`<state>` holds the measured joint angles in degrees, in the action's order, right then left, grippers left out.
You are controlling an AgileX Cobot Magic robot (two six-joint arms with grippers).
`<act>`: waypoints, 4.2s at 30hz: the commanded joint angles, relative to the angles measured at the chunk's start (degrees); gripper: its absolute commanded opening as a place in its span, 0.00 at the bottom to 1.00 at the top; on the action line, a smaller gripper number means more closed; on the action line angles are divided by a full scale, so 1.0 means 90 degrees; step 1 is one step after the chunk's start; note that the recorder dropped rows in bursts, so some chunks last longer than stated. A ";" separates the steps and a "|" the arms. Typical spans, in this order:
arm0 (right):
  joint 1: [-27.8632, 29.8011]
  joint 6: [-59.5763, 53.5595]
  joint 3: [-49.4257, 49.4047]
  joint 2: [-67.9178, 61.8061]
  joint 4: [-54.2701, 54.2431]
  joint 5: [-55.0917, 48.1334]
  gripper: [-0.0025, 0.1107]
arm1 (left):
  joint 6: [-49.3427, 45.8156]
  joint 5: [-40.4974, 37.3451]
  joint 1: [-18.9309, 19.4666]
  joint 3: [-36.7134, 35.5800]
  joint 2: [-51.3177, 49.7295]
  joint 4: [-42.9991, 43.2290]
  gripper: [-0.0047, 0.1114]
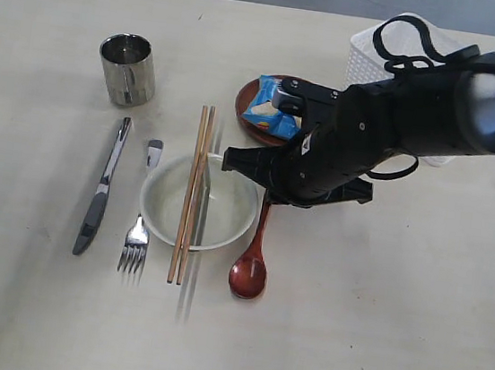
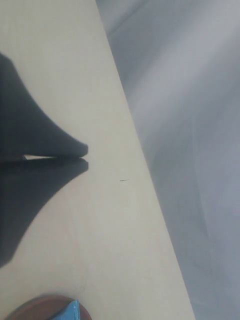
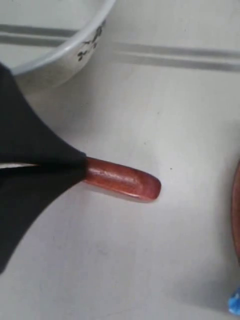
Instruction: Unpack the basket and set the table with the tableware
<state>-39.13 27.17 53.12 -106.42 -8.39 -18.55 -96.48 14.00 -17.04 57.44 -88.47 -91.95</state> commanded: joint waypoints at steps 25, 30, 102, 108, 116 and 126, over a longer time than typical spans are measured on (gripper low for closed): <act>0.0021 -0.0172 0.0011 -0.0135 0.0098 0.0041 0.24 | 0.0013 -0.0064 -0.0022 -0.0046 0.0027 -0.0028 0.04; 0.0021 -0.0172 0.0011 -0.0178 0.0113 0.0068 0.18 | 0.0013 -0.0064 -0.0022 -0.0046 0.0027 -0.0028 0.04; 0.0481 -0.0495 -0.0060 0.6304 0.1778 -0.1111 0.03 | 0.0007 -0.0032 -0.0022 -0.0046 0.0027 0.0003 0.04; 0.1845 -0.1189 -0.1191 0.7873 0.1669 -0.0556 0.03 | 0.0007 -0.0032 -0.0022 -0.0046 0.0027 0.0003 0.04; 0.3508 -0.2903 -0.3032 0.9964 0.1669 0.0217 0.03 | 0.0007 -0.0032 -0.0022 -0.0046 0.0027 0.0003 0.04; 0.4715 -0.2926 -0.4247 1.1040 0.1071 0.0217 0.03 | 0.0007 -0.0032 -0.0022 -0.0046 0.0027 0.0003 0.04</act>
<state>0.06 1.49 16.97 -10.21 3.43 -17.38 -96.36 13.63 -17.04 57.44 -88.47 -91.95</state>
